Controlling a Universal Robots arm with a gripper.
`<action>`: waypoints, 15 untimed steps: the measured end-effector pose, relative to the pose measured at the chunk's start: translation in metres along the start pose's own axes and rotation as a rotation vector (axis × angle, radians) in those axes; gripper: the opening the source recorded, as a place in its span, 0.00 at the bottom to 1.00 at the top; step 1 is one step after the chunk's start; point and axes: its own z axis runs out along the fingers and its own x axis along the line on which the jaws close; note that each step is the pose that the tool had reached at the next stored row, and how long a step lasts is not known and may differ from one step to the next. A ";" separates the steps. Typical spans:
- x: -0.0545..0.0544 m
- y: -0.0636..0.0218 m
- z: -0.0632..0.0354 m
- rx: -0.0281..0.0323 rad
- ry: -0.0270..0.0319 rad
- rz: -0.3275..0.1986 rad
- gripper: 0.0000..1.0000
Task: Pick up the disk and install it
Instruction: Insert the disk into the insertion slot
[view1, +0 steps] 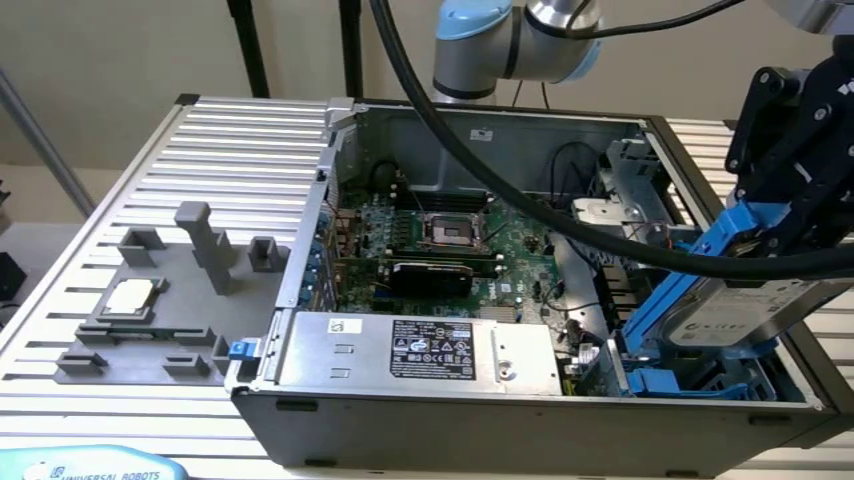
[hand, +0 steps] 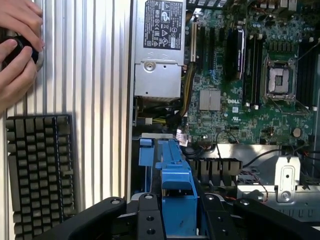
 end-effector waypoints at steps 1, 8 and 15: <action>0.000 -0.0001 0.0008 -0.0005 0.0000 0.000 0.33; 0.001 -0.0031 0.0059 -0.0078 0.0001 0.001 0.33; 0.001 -0.0058 0.0087 -0.0114 0.0034 0.001 0.33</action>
